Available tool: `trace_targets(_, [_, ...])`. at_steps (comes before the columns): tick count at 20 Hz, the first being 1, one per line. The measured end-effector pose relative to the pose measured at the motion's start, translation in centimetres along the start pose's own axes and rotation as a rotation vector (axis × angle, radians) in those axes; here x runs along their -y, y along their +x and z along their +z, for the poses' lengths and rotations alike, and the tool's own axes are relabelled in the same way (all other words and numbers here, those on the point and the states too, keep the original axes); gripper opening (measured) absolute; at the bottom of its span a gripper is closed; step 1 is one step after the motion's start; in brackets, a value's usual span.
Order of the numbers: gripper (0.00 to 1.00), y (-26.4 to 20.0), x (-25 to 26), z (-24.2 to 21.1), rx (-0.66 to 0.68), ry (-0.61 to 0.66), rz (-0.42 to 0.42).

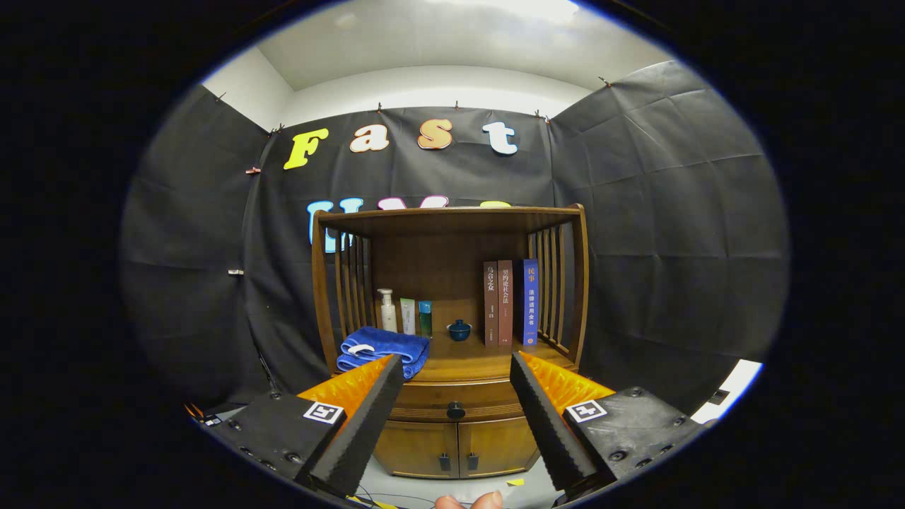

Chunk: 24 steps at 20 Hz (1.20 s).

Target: Pull open the drawer, take out the items inside it, and place them on the countertop above the cabinet.

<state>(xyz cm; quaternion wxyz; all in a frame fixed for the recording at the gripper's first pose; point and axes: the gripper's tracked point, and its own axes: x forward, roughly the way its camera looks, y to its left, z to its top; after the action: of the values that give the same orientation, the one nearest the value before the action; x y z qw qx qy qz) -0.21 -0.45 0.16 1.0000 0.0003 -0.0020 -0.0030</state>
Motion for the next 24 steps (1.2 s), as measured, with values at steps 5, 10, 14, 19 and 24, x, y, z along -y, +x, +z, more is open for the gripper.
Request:
trace_targets(5, [0.99,-0.2,0.2,0.1,0.002,0.0,-0.004])
trace_targets(10, [0.98,0.8,0.3,-0.2,0.004,0.009,-0.002])
trace_targets(14, [0.98,3.5,0.2,-0.4,0.024,-0.022,0.002])
trace_targets(19, [0.98,8.5,0.4,-2.9,0.042,0.014,-0.001])
trace_targets(24, [0.98,13.6,0.7,-9.9,-0.014,0.014,-0.005])
